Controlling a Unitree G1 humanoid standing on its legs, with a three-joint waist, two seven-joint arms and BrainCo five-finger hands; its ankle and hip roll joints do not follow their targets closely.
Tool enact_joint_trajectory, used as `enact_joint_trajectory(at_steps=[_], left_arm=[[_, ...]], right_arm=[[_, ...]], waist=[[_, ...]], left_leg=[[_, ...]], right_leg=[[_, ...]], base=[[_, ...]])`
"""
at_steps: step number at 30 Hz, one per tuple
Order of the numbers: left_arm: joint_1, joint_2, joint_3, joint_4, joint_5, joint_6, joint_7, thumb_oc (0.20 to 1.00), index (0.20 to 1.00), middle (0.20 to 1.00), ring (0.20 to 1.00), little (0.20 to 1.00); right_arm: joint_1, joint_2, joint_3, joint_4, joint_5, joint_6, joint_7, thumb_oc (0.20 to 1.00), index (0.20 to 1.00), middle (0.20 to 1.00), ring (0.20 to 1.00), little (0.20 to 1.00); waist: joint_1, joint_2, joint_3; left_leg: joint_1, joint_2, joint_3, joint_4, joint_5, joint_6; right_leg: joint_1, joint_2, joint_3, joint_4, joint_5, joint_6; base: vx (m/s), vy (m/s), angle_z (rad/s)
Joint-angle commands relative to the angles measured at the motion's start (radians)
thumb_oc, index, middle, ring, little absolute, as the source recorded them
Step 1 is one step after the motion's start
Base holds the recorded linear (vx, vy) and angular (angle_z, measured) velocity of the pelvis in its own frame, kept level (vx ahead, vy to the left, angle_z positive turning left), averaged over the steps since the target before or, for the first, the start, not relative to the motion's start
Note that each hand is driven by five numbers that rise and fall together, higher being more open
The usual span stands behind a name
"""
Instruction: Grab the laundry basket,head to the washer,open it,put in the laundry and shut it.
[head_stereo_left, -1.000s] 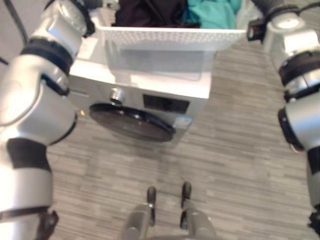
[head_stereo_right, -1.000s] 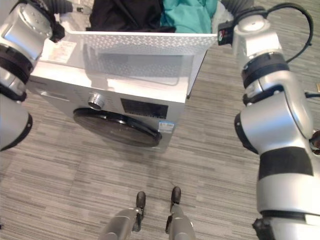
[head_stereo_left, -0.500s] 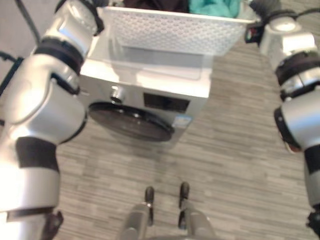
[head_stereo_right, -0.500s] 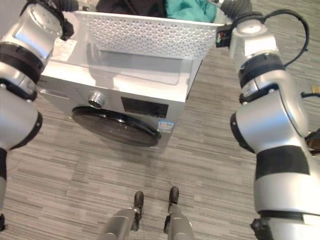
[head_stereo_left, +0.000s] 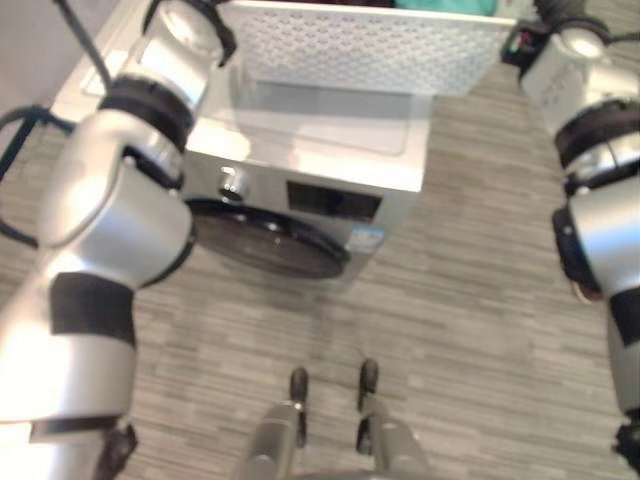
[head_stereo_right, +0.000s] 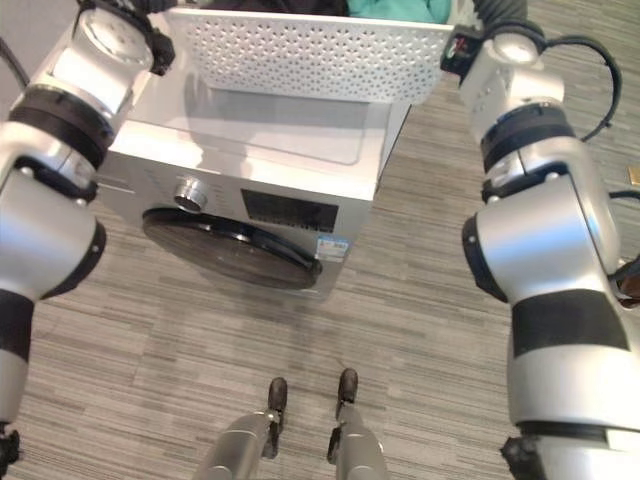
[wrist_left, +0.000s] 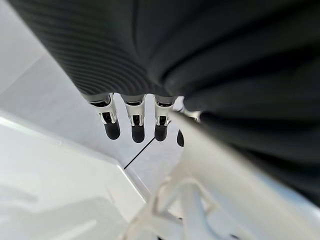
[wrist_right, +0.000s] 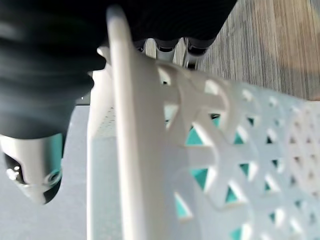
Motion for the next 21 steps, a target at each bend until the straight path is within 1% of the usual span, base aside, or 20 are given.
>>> enact_joint_trajectory(at_steps=[1, 7, 10, 12, 13, 15, 19, 21], left_arm=[[-0.248, -0.1, -0.075, -0.017, -0.035, -0.132, -0.017, 1.0, 1.0, 1.0, 1.0, 1.0], [-0.233, -0.116, -0.076, 0.0, -0.02, -0.122, -0.026, 1.0, 1.0, 1.0, 1.0, 1.0], [-0.221, -0.099, -0.072, 0.024, 0.002, -0.111, -0.025, 1.0, 1.0, 1.0, 1.0, 1.0], [-0.214, -0.083, -0.065, 0.03, 0.002, -0.111, -0.022, 1.0, 1.0, 1.0, 1.0, 1.0], [-0.206, -0.076, -0.057, 0.031, 0.016, -0.114, -0.013, 1.0, 1.0, 1.0, 1.0, 1.0], [-0.2, -0.076, -0.054, 0.024, 0.021, -0.119, -0.012, 1.0, 1.0, 1.0, 1.0, 1.0], [-0.195, -0.085, -0.048, 0.008, 0.027, -0.128, -0.01, 1.0, 1.0, 1.0, 1.0, 1.0], [-0.212, -0.103, -0.051, -0.011, 0.02, -0.14, -0.011, 1.0, 1.0, 1.0, 1.0, 1.0]], right_arm=[[-0.072, 0.116, 0.031, 0.057, -0.073, 0.071, 0.046, 1.0, 1.0, 1.0, 1.0, 1.0], [-0.069, 0.125, 0.068, 0.082, -0.134, 0.097, 0.078, 1.0, 1.0, 1.0, 1.0, 1.0], [-0.056, 0.14, 0.085, 0.087, -0.149, 0.109, 0.103, 1.0, 1.0, 1.0, 1.0, 1.0], [-0.041, 0.154, 0.079, 0.077, -0.136, 0.103, 0.103, 1.0, 1.0, 1.0, 1.0, 1.0], [-0.022, 0.171, 0.058, 0.06, -0.104, 0.086, 0.101, 1.0, 1.0, 1.0, 1.0, 1.0], [-0.01, 0.19, 0.053, 0.038, -0.087, 0.072, 0.105, 1.0, 1.0, 1.0, 1.0, 1.0], [-0.001, 0.203, 0.057, 0.013, -0.076, 0.055, 0.111, 1.0, 1.0, 1.0, 1.0, 1.0], [-0.015, 0.205, 0.059, -0.007, -0.052, 0.038, 0.109, 1.0, 1.0, 1.0, 1.0, 1.0]], waist=[[0.034, 0.051, 0.069], [0.034, 0.048, 0.067], [0.04, 0.044, 0.072], [0.043, 0.042, 0.073], [0.046, 0.038, 0.077], [0.048, 0.037, 0.081], [0.049, 0.034, 0.085], [0.051, 0.03, 0.088]], left_leg=[[0.039, 0.053, 0.039, -0.135, 0.087, -0.039], [0.032, 0.05, 0.039, -0.139, 0.093, -0.039], [0.027, 0.05, 0.039, -0.142, 0.099, -0.039], [0.025, 0.05, 0.041, -0.141, 0.098, -0.039], [0.025, 0.051, 0.042, -0.137, 0.097, -0.038], [0.023, 0.051, 0.041, -0.132, 0.094, -0.037], [0.017, 0.051, 0.038, -0.126, 0.093, -0.038], [0.011, 0.052, 0.033, -0.124, 0.093, -0.039]], right_leg=[[0.041, -0.084, 0.016, 0.06, -0.043, 0.132], [0.035, -0.085, 0.013, 0.056, -0.038, 0.132], [0.028, -0.087, 0.013, 0.056, -0.035, 0.133], [0.027, -0.087, 0.013, 0.055, -0.035, 0.133], [0.029, -0.086, 0.012, 0.055, -0.035, 0.132], [0.029, -0.085, 0.012, 0.057, -0.038, 0.13], [0.027, -0.084, 0.01, 0.061, -0.042, 0.128], [0.025, -0.083, 0.008, 0.064, -0.047, 0.128]], base=[[0.0, 0.0, 0.0], [0.0, 0.0, 0.0], [0.0, 0.0, 0.0], [0.0, 0.0, 0.0], [0.0, 0.0, 0.0], [0.0, 0.0, 0.0], [0.0, 0.0, 0.0], [0.0, 0.0, 0.0]])
